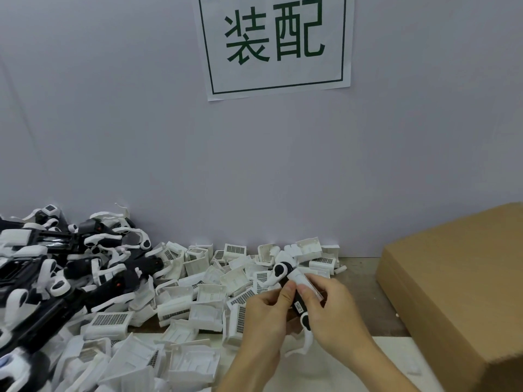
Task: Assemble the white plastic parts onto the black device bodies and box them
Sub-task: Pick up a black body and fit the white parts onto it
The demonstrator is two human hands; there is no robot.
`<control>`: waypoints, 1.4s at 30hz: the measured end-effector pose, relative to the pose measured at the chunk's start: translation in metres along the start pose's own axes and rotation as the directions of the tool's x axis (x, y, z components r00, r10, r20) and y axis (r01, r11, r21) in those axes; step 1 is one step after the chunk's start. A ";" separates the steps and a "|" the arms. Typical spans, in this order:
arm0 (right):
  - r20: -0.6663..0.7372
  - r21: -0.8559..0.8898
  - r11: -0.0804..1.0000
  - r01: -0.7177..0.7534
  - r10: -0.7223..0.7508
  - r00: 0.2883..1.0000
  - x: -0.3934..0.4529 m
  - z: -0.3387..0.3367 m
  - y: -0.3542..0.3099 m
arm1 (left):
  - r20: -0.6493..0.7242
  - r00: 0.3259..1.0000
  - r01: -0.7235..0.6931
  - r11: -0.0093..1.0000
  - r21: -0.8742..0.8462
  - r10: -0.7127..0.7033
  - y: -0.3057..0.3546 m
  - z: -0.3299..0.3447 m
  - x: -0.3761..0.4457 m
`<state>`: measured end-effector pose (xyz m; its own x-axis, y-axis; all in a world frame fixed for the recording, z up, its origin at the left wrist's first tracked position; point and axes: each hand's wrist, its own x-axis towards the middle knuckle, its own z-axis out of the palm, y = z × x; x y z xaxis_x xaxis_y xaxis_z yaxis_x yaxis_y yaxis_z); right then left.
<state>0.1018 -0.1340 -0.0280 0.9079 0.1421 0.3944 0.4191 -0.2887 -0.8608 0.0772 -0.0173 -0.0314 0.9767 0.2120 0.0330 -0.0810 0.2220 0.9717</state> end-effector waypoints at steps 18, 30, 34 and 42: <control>0.244 -0.089 0.996 -0.032 0.053 0.968 0.003 -0.025 0.003 | -0.008 0.994 0.108 0.978 0.178 -0.108 0.003 -0.001 -0.004; -0.119 -0.320 0.910 -0.265 0.238 0.964 0.007 -0.028 0.027 | -0.288 0.954 -0.046 0.904 -0.424 -0.086 0.013 -0.011 0.008; -0.045 -0.461 0.872 -0.164 0.161 0.986 0.002 -0.018 0.023 | -0.513 0.858 -0.194 0.902 -0.386 -0.035 0.012 -0.018 0.014; 0.102 -0.599 0.799 -0.051 0.139 0.985 -0.001 -0.015 0.030 | -0.646 0.757 -0.291 0.936 -0.198 0.099 0.008 -0.020 0.014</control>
<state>0.1132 -0.1570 -0.0495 0.9517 0.1967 0.2358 0.2940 -0.8052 -0.5150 0.0862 0.0064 -0.0273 0.6033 0.7970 -0.0304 -0.3990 0.3346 0.8537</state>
